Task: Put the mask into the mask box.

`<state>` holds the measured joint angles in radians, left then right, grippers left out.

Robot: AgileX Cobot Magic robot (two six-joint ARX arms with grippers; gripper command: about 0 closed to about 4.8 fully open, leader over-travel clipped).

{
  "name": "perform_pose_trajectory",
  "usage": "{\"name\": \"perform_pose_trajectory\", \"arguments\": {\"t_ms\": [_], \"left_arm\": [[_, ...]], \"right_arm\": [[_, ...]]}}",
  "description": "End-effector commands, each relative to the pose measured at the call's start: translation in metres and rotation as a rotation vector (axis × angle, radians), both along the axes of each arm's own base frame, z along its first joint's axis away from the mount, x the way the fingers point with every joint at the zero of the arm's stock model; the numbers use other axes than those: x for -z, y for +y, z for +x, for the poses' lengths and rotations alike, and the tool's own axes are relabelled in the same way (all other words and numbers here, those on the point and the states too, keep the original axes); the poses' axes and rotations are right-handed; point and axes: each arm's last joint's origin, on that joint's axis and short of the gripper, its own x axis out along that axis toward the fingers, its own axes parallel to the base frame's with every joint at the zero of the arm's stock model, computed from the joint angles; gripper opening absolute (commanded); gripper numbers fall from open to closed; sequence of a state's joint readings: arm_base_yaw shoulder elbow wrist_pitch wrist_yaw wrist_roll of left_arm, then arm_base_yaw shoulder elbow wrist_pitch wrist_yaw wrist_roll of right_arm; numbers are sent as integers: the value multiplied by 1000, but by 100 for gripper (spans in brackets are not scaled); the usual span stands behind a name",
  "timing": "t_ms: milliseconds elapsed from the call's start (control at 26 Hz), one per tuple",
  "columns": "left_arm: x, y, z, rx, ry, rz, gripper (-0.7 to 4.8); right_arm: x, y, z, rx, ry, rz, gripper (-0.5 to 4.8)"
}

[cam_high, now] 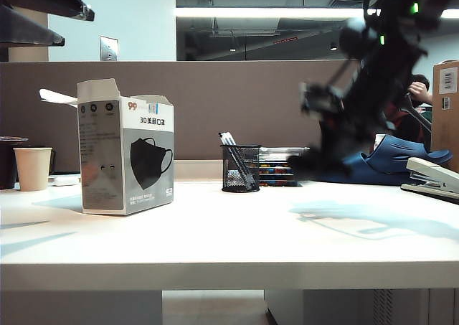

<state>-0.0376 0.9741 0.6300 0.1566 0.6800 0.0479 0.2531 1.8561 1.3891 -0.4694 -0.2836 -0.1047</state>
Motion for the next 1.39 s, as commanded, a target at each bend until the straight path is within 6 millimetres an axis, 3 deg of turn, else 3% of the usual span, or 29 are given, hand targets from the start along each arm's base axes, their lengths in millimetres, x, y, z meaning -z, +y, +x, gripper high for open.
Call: {"name": "perform_pose_trajectory", "arguments": {"t_ms": [38,269,423,654,770,1001,1386], "left_arm": [[-2,4,3,-147,-14,24,425],[7,5,15,-213,12,33,424],[11,6,26,-279,42,-37,424],[17,10,40,-340,68,-146,389],[24,23,51,-406,126,-279,389],[31,45,60,-464,168,-410,390],[40,48,87,-395,197,-501,389]], "right_arm": [[-43,5,2,-76,-110,118,-8],[-104,24,3,-205,-274,285,-8],[-118,40,1,-260,-343,357,-8],[-128,63,-4,-339,-426,418,-8],[-132,75,-8,-361,-445,448,-8],[-133,82,-12,-388,-446,471,-8],[-138,92,-15,-419,-490,501,-8]]}}
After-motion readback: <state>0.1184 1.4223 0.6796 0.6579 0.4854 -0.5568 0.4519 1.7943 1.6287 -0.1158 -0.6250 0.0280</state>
